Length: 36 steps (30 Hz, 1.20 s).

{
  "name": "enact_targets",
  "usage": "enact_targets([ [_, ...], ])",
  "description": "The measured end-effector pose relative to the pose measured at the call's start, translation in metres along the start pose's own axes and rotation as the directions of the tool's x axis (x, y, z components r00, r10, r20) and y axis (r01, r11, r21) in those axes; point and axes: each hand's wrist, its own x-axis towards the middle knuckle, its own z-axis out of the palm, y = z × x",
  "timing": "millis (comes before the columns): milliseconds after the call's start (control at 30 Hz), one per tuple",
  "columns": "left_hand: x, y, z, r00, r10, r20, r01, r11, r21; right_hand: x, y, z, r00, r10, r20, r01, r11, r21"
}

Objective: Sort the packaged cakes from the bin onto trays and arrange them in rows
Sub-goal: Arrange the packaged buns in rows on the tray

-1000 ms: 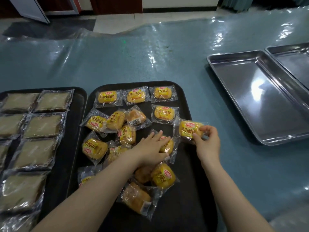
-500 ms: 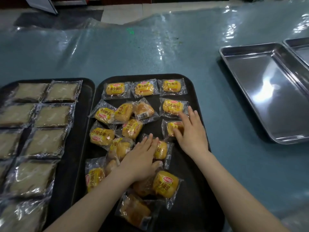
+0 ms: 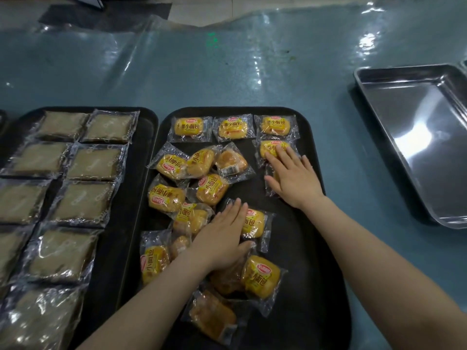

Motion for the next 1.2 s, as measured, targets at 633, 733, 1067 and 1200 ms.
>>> enact_targets([
  [633, -0.002, 0.003, 0.002, 1.000, -0.005, -0.001, 0.005, 1.000, 0.006, 0.000, -0.028, 0.000, 0.993, 0.117, -0.014, -0.115, 0.987, 0.111],
  [733, -0.002, 0.003, 0.003, 1.000, -0.008, -0.014, 0.007, 1.000, -0.005, -0.008, -0.033, -0.004, 0.993, 0.103, -0.058, -0.094, 0.986, 0.137],
  [1067, -0.011, 0.004, -0.010, 0.996, -0.087, -0.036, 0.059, 0.879, -0.473, -0.114, -0.045, 0.012, 0.995, -0.097, 0.037, 0.078, 0.935, 0.347],
  [1200, -0.025, 0.010, -0.013, 0.994, -0.019, -0.109, -0.028, 0.910, -0.414, -0.124, -0.040, 0.013, 0.998, 0.058, 0.006, -0.057, 0.950, 0.308],
])
